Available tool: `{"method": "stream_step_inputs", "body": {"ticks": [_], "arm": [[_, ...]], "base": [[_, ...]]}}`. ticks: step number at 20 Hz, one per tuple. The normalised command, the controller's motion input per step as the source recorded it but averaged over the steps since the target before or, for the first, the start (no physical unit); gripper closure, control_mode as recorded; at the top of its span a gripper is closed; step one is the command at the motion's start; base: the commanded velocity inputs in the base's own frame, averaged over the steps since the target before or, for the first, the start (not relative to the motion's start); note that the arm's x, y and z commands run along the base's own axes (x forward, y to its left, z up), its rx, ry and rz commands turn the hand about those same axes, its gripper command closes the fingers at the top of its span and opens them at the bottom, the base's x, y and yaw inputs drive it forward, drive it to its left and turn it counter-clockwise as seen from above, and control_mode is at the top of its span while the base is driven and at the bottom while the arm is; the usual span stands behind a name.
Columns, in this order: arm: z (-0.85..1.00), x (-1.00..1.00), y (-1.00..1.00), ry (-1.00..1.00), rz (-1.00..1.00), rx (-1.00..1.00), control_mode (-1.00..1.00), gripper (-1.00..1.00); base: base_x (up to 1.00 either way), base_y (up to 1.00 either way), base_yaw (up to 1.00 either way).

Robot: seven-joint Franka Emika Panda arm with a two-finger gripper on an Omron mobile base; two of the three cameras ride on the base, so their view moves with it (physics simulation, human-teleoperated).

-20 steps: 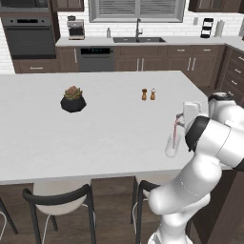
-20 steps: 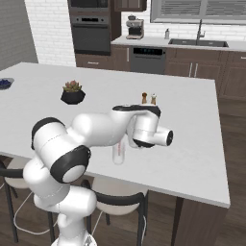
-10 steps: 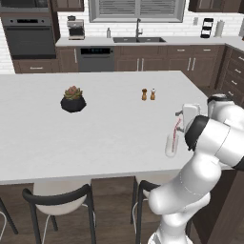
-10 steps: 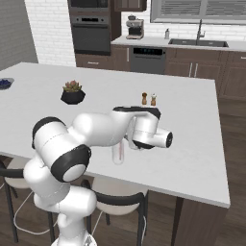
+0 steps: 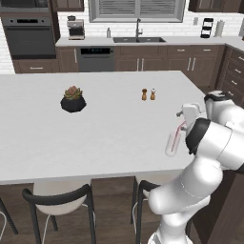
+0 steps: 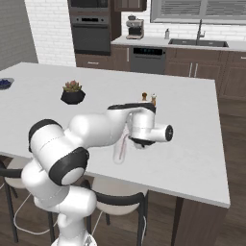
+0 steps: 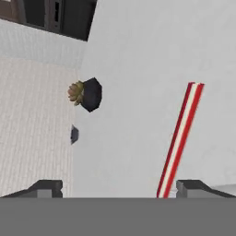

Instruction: Take a straw from the drawer in front and place it inside the glass cup on the dining counter.

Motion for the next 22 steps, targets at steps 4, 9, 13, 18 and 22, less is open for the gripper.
{"method": "stream_step_inputs", "body": {"ticks": [4, 9, 13, 18, 22], "arm": [[-0.05, -0.01, 0.00, 0.10, -0.16, -0.32, -1.00, -1.00], [-0.04, 0.00, 0.00, 0.17, -0.15, -0.34, -1.00, -1.00], [0.00, 0.00, 0.07, 0.18, -0.11, -0.30, -1.00, -1.00], [0.00, 0.00, 0.05, 0.14, -0.08, -0.24, -1.00, -1.00], [0.00, 0.00, 0.05, 0.12, -0.06, -0.16, -1.00, -1.00]], "base": [[0.00, 0.00, 0.00], [0.00, 0.00, 0.00], [0.00, 0.00, 0.00], [0.00, 0.00, 0.00], [0.00, 0.00, 0.00]]}}
